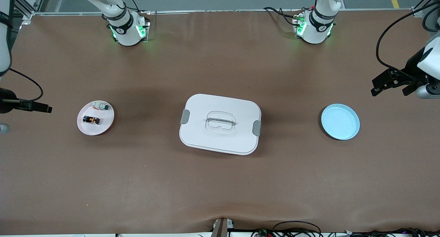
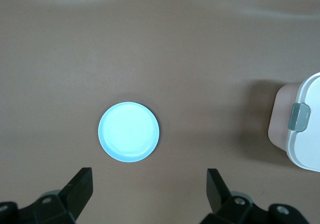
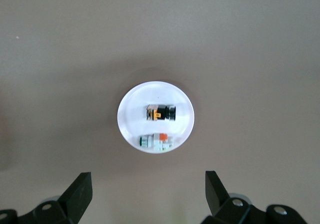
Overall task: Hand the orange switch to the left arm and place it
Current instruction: 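Move the right gripper over the black-and-orange switch on the white plate, then lower the right gripper and close it on the black-and-orange switch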
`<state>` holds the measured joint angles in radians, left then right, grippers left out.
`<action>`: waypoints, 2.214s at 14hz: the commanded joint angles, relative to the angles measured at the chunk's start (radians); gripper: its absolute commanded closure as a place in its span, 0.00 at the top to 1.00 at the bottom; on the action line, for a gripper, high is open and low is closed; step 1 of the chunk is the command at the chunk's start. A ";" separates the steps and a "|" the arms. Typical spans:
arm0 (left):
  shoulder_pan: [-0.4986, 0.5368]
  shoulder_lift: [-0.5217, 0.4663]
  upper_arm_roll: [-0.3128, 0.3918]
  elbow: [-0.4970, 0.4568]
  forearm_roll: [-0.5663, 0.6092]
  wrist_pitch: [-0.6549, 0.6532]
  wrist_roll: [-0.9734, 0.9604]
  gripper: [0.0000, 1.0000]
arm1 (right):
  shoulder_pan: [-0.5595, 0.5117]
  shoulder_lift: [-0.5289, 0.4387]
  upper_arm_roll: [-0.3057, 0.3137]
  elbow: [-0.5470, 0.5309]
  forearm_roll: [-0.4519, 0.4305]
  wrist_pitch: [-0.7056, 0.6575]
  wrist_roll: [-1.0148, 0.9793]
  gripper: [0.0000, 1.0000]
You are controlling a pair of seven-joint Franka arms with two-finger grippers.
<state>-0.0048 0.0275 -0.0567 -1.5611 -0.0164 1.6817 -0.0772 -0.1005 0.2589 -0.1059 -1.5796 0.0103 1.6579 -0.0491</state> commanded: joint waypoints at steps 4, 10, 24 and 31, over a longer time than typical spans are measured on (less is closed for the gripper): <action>0.000 0.009 0.001 0.021 0.010 -0.020 0.008 1.00 | -0.002 -0.038 0.006 -0.177 -0.024 0.134 0.012 1.00; 0.002 0.009 0.001 0.021 0.010 -0.019 0.008 1.00 | -0.002 -0.060 0.005 -0.351 -0.026 0.313 0.012 1.00; 0.003 0.009 0.003 0.021 0.010 -0.019 0.008 1.00 | -0.010 -0.043 0.003 -0.543 -0.056 0.605 0.032 1.00; 0.003 0.011 0.003 0.021 0.012 -0.019 0.008 1.00 | -0.033 0.031 0.005 -0.557 -0.066 0.683 0.034 1.00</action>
<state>-0.0016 0.0289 -0.0558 -1.5612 -0.0164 1.6816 -0.0772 -0.1232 0.2708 -0.1110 -2.1259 -0.0267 2.3154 -0.0414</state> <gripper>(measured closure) 0.000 0.000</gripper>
